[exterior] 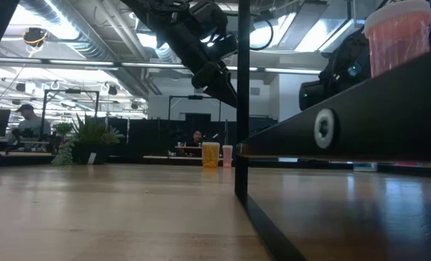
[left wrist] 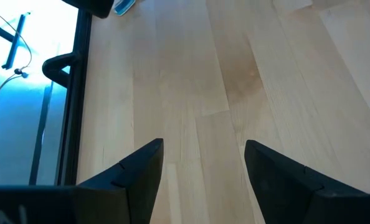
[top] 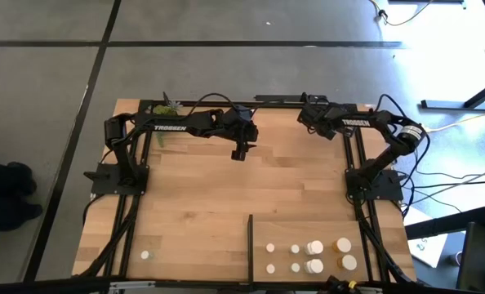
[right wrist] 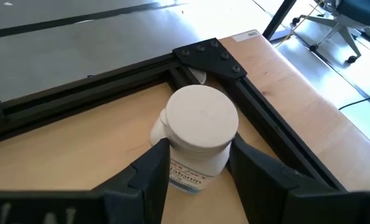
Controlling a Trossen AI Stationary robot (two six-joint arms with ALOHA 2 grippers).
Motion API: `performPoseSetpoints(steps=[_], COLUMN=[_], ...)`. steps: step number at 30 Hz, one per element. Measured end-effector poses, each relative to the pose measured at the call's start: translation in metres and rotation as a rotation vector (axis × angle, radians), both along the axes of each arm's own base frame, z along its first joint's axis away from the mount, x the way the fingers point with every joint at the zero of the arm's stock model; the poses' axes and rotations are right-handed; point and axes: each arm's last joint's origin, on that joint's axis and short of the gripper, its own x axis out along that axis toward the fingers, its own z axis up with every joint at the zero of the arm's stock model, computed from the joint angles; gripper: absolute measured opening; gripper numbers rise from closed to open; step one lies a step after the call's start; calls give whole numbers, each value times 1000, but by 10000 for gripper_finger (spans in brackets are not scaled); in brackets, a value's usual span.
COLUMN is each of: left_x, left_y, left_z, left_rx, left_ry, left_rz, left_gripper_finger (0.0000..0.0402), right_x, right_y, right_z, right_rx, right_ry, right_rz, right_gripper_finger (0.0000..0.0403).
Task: Pick and place medicine bottles onto shelf by color
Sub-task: Put the white pill bottle on the shelf aligned with the other white pill bottles
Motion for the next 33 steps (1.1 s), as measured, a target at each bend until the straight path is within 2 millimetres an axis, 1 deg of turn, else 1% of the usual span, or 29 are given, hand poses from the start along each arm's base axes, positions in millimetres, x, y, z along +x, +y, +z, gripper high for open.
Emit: performPoseSetpoints(steps=[13, 24, 28, 33], left_x=[0, 0, 0, 0], left_y=[0, 0, 0, 0], left_z=[0, 0, 0, 0], left_rx=[0, 0, 0, 0], left_ry=[0, 0, 0, 0], left_rz=[0, 0, 0, 0], left_gripper_finger=[219, 219, 219, 219], right_x=[16, 17, 13, 6], right_y=[16, 31, 38, 50], right_z=[0, 0, 8, 26], right_rx=[15, 93, 134, 128], right_ry=[-14, 38, 41, 59], right_rz=[91, 138, 152, 185], right_gripper_finger=[167, 167, 167, 167])
